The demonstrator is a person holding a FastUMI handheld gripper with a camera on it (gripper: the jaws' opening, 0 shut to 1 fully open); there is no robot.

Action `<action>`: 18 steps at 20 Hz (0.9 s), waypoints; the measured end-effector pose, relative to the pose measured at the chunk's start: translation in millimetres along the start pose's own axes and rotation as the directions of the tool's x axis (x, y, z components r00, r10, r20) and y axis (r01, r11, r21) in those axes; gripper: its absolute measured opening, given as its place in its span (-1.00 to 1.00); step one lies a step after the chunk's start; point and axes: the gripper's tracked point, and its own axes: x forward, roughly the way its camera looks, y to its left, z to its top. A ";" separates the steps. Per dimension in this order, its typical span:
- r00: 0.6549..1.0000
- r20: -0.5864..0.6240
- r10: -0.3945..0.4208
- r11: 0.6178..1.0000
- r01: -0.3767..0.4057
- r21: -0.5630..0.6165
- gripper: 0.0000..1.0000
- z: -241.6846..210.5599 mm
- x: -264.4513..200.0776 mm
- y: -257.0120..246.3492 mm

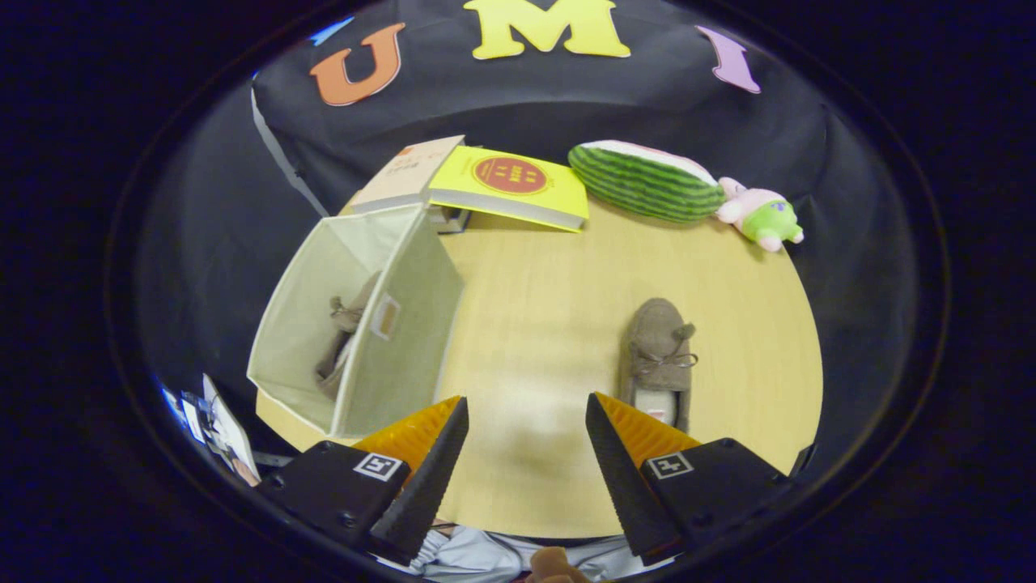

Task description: Open the storage box then place both shoes into the box .Put the left shoe in first, then the right shoe, with the right side of both shoes facing outward in a uniform manner.

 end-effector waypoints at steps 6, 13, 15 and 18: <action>0.989 -0.043 -0.145 0.988 0.147 0.041 0.88 -11.3 35.2 -90.4; 0.962 -0.125 -0.243 0.965 0.253 0.072 0.86 -32.6 73.9 -167.6; 0.967 -0.129 -0.219 0.971 0.229 0.068 0.78 -34.3 81.6 -171.6; 0.979 -0.163 -0.119 0.987 0.135 0.092 0.33 -44.1 98.6 -158.9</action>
